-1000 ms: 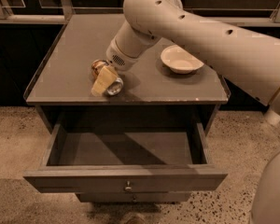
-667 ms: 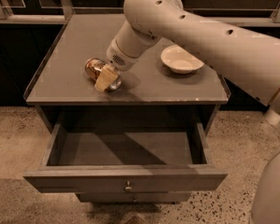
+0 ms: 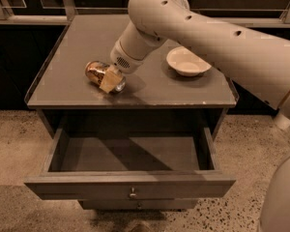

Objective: Place orange can into top drawer

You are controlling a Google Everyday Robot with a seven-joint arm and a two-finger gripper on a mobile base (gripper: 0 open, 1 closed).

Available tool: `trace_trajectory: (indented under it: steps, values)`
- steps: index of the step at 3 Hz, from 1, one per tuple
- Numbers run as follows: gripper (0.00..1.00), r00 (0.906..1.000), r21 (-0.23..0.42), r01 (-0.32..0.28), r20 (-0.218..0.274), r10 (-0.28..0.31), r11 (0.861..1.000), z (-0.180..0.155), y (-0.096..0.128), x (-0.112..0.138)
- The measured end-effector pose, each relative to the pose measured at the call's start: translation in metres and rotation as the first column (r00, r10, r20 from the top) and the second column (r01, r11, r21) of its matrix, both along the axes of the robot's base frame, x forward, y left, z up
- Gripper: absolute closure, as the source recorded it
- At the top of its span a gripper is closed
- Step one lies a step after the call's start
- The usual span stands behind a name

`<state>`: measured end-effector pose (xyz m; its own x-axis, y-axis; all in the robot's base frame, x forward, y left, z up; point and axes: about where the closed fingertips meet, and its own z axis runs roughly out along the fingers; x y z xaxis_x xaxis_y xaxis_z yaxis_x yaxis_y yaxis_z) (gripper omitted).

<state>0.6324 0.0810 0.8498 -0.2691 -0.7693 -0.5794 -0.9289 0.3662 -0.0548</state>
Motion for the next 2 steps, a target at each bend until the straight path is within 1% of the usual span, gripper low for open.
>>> trace_trajectory:
  steps: [1,2]
  values:
    - [1.0,0.9999,0.019,-0.012,-0.002,0.012,1.0,0.0,0.001,-0.001]
    - [1.0,0.9984,0.074,-0.055,0.015,0.054,0.996,0.017,-0.013,-0.018]
